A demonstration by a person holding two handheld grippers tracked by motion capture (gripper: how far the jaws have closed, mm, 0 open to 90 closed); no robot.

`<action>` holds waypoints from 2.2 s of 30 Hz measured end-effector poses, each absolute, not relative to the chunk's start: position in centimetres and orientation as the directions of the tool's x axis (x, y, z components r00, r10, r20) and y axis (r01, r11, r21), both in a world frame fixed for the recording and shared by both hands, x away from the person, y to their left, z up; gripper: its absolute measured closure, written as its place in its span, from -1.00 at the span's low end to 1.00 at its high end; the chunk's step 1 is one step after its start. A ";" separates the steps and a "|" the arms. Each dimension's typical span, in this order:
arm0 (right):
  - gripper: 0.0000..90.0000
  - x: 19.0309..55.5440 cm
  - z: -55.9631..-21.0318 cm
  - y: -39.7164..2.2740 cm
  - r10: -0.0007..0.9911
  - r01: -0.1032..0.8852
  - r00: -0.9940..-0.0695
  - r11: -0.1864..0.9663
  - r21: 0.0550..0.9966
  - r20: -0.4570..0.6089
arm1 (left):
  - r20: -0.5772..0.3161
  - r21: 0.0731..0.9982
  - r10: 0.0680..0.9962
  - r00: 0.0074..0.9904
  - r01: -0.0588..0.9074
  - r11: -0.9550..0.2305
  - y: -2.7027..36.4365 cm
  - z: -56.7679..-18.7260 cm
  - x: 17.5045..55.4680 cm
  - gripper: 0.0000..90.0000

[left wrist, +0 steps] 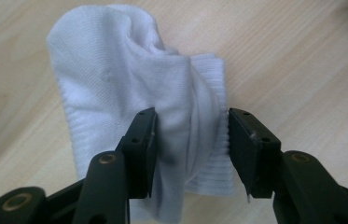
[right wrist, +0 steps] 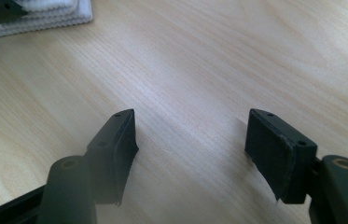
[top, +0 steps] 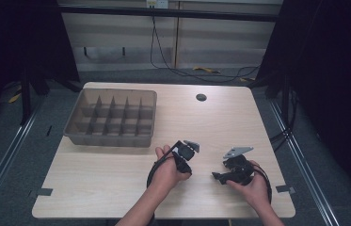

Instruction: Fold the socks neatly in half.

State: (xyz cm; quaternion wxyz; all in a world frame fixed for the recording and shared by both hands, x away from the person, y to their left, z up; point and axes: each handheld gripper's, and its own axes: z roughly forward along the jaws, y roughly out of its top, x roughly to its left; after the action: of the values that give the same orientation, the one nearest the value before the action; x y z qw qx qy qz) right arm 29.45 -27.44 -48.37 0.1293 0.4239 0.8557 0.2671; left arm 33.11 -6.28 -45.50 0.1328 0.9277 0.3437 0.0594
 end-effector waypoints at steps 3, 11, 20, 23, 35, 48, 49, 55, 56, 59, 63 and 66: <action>-0.26 29.4 -48.4 -27.4 0.799 0.660 -0.602 0.493 0.567 0.006 | 0.034 0.285 0.652 0.758 0.618 -0.733 -6.3 -45.5 33.3 0.31; -0.26 29.4 -48.4 -27.5 0.797 0.658 -0.604 0.495 0.567 0.006 | -0.009 0.317 0.656 0.755 0.624 -0.714 -5.4 -45.4 34.6 0.25; -0.26 29.5 -48.4 -27.5 0.793 0.656 -0.610 0.497 0.568 0.010 | -0.103 0.359 0.658 0.746 0.644 -0.675 -3.6 -43.5 35.9 -0.24; -0.26 29.5 -48.4 -27.5 0.792 0.656 -0.610 0.498 0.567 0.010 | -0.122 0.379 0.689 0.714 0.675 -0.633 -2.4 -42.9 36.5 -0.28; -0.26 29.6 -48.4 -27.5 0.789 0.651 -0.614 0.502 0.569 0.006 | -0.186 0.351 0.729 0.659 0.737 -0.577 -0.2 -43.0 38.3 -0.20; -0.26 29.5 -48.4 -27.6 0.789 0.652 -0.614 0.500 0.570 0.012 | -0.220 0.304 0.740 0.636 0.765 -0.567 -0.7 -46.4 38.9 -0.29; -0.26 29.5 -48.4 -27.6 0.789 0.652 -0.614 0.500 0.570 0.012 | -0.215 0.303 0.740 0.637 0.764 -0.570 -0.7 -46.4 38.8 -0.34; -0.26 29.6 -48.4 -27.6 0.786 0.646 -0.618 0.504 0.572 0.005 | -0.233 0.280 0.740 0.630 0.773 -0.569 -1.3 -47.2 38.6 -0.60; -0.26 29.6 -48.4 -27.6 0.788 0.648 -0.616 0.502 0.573 0.006 | -0.245 0.278 0.739 0.628 0.775 -0.567 -1.4 -47.3 38.5 -0.61; -0.26 29.6 -48.4 -27.6 0.787 0.647 -0.616 0.503 0.573 0.005 | -0.266 0.294 0.712 0.650 0.758 -0.583 -1.4 -47.1 38.3 -0.46; -0.26 29.6 -48.4 -27.5 0.788 0.648 -0.616 0.503 0.572 0.005 | -0.296 0.329 0.673 0.678 0.734 -0.594 -1.5 -46.9 37.7 0.07; -0.26 29.7 -48.4 -27.5 0.787 0.648 -0.616 0.503 0.572 0.006 | -0.315 0.356 0.660 0.682 0.730 -0.584 -1.4 -47.1 37.4 0.20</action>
State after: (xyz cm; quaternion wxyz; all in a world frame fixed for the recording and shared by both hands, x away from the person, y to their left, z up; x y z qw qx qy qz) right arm 29.68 -27.50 -48.42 0.1286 0.4187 0.8572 0.2708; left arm 37.44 -1.37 -47.08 0.2338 0.8868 0.3917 -0.0746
